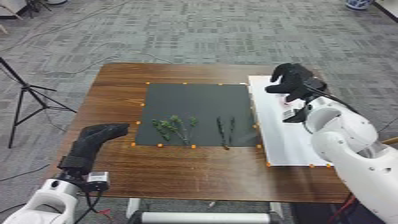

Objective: Arrange flowers

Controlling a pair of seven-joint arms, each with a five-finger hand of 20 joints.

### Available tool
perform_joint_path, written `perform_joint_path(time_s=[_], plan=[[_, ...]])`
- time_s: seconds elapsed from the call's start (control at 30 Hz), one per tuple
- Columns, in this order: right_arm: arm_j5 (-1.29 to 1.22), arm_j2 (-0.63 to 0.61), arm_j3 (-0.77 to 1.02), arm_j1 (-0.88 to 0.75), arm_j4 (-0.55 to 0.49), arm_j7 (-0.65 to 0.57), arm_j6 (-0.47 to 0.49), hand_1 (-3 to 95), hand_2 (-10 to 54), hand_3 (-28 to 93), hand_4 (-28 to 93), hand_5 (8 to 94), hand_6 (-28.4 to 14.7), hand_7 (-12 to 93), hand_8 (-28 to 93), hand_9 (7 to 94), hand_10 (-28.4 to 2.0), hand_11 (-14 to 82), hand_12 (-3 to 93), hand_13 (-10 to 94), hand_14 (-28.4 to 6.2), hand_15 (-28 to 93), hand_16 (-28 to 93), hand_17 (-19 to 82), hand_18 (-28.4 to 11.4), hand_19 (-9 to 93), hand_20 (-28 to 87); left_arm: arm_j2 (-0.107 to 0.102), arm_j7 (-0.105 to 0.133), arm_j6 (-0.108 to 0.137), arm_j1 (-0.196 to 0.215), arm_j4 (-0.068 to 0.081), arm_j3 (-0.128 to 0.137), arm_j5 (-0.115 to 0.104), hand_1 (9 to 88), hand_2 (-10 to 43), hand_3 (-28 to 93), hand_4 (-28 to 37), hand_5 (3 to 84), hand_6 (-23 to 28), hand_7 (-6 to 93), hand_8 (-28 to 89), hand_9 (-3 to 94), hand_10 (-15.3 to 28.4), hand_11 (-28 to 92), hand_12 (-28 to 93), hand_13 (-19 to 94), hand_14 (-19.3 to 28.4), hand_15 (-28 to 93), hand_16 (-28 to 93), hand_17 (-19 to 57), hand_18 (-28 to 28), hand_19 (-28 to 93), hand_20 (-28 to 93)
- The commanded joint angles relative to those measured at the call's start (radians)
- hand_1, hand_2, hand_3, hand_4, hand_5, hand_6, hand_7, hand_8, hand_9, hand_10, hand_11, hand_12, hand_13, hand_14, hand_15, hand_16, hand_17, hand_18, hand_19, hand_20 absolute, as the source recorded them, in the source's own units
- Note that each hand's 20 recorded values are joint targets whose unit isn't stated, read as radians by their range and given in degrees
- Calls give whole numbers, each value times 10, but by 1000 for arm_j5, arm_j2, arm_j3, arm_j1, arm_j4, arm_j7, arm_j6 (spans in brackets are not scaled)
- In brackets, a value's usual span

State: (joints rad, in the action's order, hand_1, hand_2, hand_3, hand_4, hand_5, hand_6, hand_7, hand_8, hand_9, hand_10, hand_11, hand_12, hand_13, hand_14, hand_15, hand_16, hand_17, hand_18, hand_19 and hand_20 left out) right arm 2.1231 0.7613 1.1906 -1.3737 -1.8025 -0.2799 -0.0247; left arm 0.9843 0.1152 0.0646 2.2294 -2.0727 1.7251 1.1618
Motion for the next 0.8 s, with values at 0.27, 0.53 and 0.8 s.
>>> perform_joint_path(time_s=[0.27,0.53,0.8], plan=[[20,-55,153,-227,5,-44,127,338,-95,640,-103,558,-47,433,-77,708,-145,377,335,868,-45,652,351,632,-142,932,643,5,-9,-13,11,-10,9,2,250,-3,668,-252,577,-9,136,-93,530,146,186,115,399,173,133,16,36,130,102,169],[13,-31,99,-205,33,-39,117,291,-95,595,-99,615,-65,372,-55,767,-155,368,326,889,-40,639,351,651,-139,932,644,2,-9,-17,2,-5,-1,7,250,-2,668,-252,577,-9,136,-93,530,145,187,115,399,172,133,15,36,130,102,169],[105,-9,-10,-142,94,-69,47,275,-95,533,-114,670,-82,311,-29,814,-165,355,313,919,-35,625,352,693,-118,932,632,12,-14,-23,6,-5,-11,8,251,-1,667,-251,577,-9,136,-93,530,146,187,115,399,173,134,15,36,130,102,169]])
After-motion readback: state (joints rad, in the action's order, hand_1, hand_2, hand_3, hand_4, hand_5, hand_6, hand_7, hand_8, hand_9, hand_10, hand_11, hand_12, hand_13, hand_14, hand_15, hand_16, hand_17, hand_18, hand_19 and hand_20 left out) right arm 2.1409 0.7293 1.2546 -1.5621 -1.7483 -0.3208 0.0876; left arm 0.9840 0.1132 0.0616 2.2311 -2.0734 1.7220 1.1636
